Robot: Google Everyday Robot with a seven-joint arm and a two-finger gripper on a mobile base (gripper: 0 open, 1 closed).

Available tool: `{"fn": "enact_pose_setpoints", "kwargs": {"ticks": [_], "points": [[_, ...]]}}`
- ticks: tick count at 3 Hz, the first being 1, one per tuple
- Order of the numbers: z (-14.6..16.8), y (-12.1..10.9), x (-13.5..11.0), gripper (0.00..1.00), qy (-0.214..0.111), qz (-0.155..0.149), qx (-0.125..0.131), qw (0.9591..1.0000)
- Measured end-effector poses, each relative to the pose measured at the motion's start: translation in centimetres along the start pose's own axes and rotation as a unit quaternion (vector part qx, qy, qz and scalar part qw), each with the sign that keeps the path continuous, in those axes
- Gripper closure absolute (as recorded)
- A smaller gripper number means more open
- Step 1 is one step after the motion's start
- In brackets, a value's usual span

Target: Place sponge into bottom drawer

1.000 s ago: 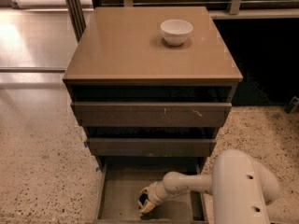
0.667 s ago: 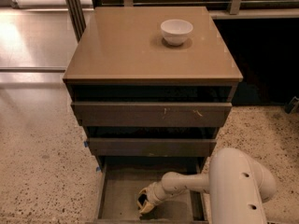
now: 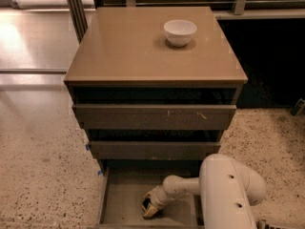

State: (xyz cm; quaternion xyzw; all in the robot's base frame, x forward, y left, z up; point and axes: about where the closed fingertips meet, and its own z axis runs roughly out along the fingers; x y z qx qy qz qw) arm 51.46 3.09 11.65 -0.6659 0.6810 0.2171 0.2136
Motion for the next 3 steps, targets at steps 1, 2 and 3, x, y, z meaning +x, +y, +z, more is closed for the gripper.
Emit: {"fn": "enact_pose_setpoints", "kwargs": {"ticks": [1, 2, 3], "points": [[0.01, 0.56, -0.14, 0.88, -0.001, -0.001, -0.004, 1.0000], [0.02, 0.56, -0.14, 0.64, -0.001, -0.001, -0.004, 1.0000], [0.02, 0.56, -0.15, 0.41, -0.001, -0.001, -0.005, 1.0000]]}}
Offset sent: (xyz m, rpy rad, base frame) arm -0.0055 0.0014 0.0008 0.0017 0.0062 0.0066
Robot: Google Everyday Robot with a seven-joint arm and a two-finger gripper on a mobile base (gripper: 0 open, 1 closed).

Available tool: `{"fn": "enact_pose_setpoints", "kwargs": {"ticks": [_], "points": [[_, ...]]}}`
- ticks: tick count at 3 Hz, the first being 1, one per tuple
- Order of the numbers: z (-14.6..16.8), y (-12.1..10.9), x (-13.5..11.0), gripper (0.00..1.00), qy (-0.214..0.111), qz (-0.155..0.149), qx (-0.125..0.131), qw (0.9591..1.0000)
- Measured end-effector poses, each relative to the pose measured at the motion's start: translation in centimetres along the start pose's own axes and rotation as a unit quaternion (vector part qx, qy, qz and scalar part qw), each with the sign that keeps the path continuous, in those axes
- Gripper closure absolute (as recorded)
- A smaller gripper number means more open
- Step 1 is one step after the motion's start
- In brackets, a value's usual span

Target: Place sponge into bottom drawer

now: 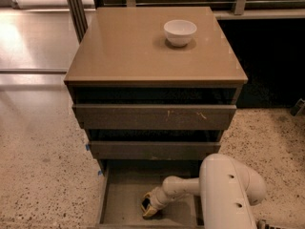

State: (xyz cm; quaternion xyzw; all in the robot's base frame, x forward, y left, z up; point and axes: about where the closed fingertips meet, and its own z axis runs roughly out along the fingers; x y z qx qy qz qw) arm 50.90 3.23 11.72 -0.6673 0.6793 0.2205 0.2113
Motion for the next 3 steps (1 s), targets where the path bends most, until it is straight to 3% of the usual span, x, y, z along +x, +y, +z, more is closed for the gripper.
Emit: {"fn": "enact_pose_setpoints", "kwargs": {"ticks": [2, 3], "points": [[0.26, 0.30, 0.01, 0.00, 0.009, -0.005, -0.006, 0.9999], [0.26, 0.30, 0.01, 0.00, 0.009, -0.005, -0.006, 0.9999]]}}
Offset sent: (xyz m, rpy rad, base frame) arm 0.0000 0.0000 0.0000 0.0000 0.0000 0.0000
